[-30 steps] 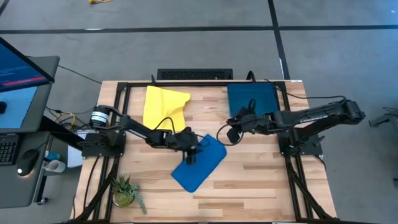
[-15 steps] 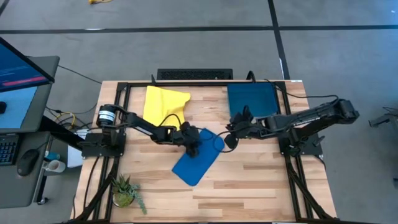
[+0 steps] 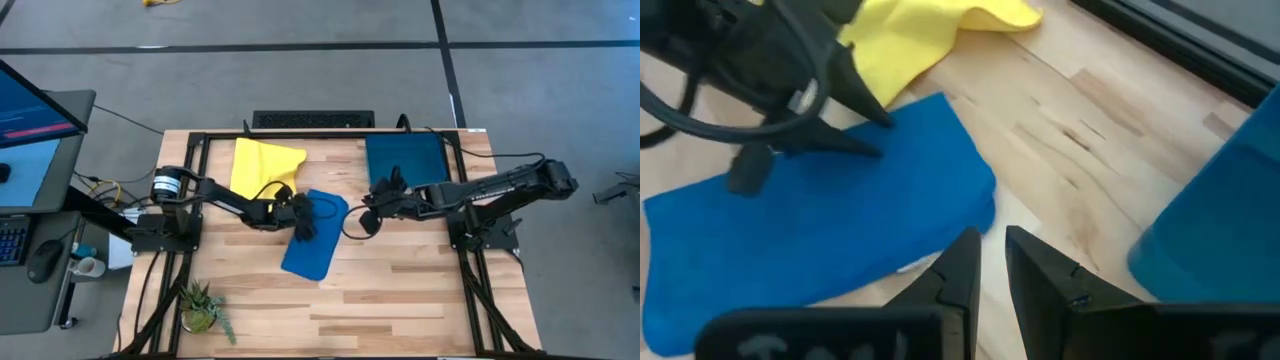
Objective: Roll microfiber towels into tight, uniform cylinder then place into a basket
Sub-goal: Roll the blue microfiber cloth
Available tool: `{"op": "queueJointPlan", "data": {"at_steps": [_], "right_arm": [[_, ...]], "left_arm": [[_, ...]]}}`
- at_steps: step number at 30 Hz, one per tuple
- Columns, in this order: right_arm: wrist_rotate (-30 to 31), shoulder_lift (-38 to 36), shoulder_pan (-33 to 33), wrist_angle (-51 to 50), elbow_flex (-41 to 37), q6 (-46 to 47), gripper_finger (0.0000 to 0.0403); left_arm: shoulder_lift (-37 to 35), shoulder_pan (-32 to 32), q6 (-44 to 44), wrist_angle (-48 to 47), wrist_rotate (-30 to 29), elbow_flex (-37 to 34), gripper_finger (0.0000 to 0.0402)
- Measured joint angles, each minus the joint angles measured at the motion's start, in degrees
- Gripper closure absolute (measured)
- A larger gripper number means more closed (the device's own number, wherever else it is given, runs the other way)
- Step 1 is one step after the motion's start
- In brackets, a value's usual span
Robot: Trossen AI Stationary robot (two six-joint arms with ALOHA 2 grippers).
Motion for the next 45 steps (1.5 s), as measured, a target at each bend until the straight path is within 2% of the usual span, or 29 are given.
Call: {"op": "queueJointPlan", "data": {"at_steps": [5,9,14,19,21,24,33,36,45], "right_arm": [[-0.15,0.0,-0.66,0.05,0.0,0.01,0.0328],[-4.65,0.22,0.21,0.78,0.0,1.49,0.0328],[-9.19,5.46,2.91,8.51,-0.04,1.16,0.0328],[-16.88,10.61,1.44,16.78,0.85,-3.9,0.0328],[-20.07,12.21,0.58,17.57,2.31,-4.06,0.0328],[-21.58,15.79,0.16,17.8,4.65,-4.07,0.0328],[-24.77,29.24,1.41,17.22,11.95,-4.07,0.0328],[-28.45,32.83,0.99,16.54,15.38,-5.2,0.0328],[-33.58,38.64,0.86,13.48,20.77,-7.45,0.0328]], "left_arm": [[-4.24,-2.05,2.51,-4.01,0.06,-0.06,0.0267],[-7.65,-5.05,2.87,-9.41,-0.87,-0.06,0.0267],[-13.89,-8.42,1.21,-18.92,-7.79,-0.06,0.0267],[-21.64,-10.71,-3.28,-29.23,-14.65,0.03,0.0267],[-24.16,-11.38,-5.2,-32.76,-16.99,0.05,0.0267],[-27.03,-12.02,-8.25,-37.28,-19.06,-0.71,0.0267],[-28.33,-10.46,-10.4,-40.72,-20.18,-2.62,0.0267],[-28.33,-9.92,-10.08,-40.95,-20.08,-2.62,0.0267],[-28.33,-9.81,-9.94,-41.62,-20.08,-2.62,0.0267]]}}
